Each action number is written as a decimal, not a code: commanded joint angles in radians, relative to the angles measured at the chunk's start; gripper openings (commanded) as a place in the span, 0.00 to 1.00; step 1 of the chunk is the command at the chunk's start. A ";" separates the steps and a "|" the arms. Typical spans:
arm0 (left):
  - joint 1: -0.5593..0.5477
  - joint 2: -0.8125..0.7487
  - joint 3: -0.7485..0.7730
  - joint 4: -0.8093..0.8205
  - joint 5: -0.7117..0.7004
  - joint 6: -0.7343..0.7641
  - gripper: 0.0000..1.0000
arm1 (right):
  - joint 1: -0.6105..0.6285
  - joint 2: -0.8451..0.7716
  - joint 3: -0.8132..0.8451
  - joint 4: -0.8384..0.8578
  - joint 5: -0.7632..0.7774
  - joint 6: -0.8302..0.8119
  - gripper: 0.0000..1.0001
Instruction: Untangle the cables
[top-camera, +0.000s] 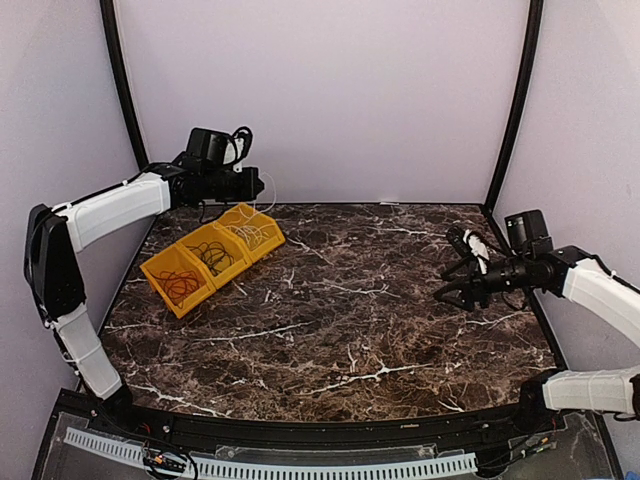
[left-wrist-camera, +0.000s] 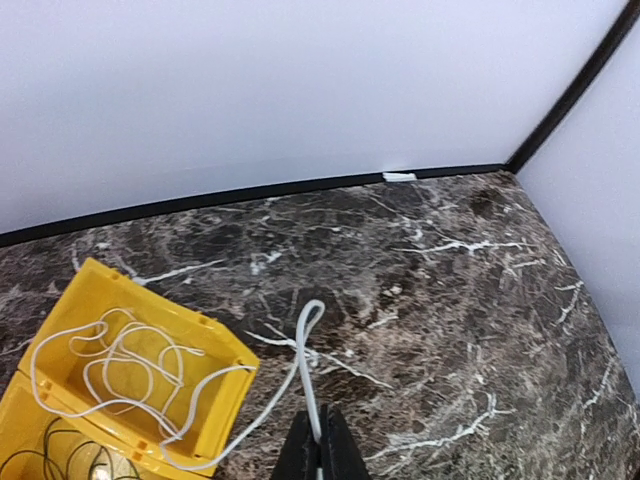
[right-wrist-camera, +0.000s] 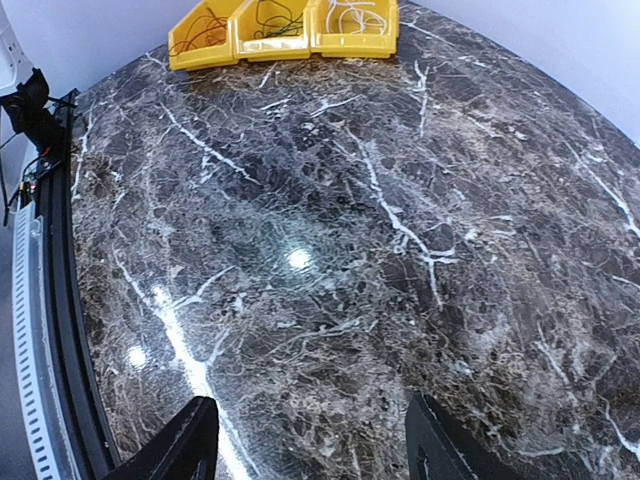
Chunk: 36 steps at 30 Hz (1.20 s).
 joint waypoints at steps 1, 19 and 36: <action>0.045 0.048 0.067 -0.096 -0.114 -0.020 0.00 | -0.023 -0.022 -0.002 0.108 0.020 0.007 0.66; 0.112 0.347 0.200 -0.051 -0.146 0.033 0.00 | -0.026 0.031 -0.008 0.109 0.057 -0.020 0.67; 0.129 0.416 0.253 0.024 0.135 0.294 0.01 | -0.027 0.042 -0.013 0.107 0.064 -0.034 0.67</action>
